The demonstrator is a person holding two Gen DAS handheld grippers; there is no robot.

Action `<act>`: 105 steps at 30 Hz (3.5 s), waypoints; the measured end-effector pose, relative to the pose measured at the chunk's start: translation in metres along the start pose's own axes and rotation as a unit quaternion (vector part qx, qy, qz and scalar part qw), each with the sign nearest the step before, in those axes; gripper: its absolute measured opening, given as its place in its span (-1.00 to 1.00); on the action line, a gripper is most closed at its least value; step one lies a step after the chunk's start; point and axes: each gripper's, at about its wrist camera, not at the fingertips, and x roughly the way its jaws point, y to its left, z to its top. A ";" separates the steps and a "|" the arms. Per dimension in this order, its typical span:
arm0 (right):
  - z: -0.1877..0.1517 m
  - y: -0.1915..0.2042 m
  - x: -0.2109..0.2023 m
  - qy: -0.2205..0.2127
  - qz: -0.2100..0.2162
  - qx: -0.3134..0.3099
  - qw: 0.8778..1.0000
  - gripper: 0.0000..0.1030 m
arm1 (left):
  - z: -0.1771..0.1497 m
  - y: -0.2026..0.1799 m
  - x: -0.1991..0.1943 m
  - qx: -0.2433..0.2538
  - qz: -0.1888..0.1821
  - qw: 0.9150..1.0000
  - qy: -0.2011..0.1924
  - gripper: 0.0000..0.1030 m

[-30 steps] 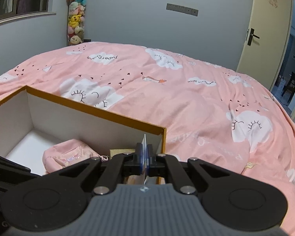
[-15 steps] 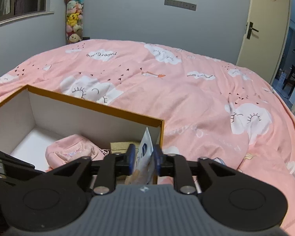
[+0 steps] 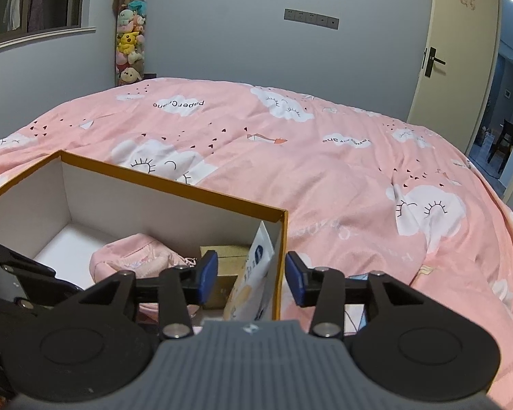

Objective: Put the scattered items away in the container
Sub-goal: 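Open both grippers to release the mirror and lotion tube in the box, then withdraw both grippers from the box and move toward the items beside it, then grasp the pink pompom keychain with the right gripper while the left grasps the pink card box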

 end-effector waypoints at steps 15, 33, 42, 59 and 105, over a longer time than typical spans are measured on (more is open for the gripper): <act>-0.012 0.004 -0.033 -0.022 -0.032 0.011 0.999 0.10 | -0.015 0.000 -0.045 0.014 0.012 0.996 -0.091 -0.12; -0.036 0.018 -0.089 -0.052 -0.038 0.033 0.997 0.36 | -0.053 0.004 -0.101 0.036 0.034 0.983 -0.175 0.03; -0.055 0.025 -0.096 -0.031 -0.018 0.044 0.998 0.43 | -0.078 0.004 -0.112 0.067 0.046 0.982 -0.172 0.09; -0.088 0.045 -0.103 0.028 0.045 0.046 0.998 0.62 | -0.122 0.007 -0.126 0.098 0.056 0.981 -0.156 0.10; -0.143 0.074 -0.063 0.254 0.117 -0.012 0.960 0.11 | -0.153 0.014 -0.096 0.146 0.005 0.989 -0.005 0.26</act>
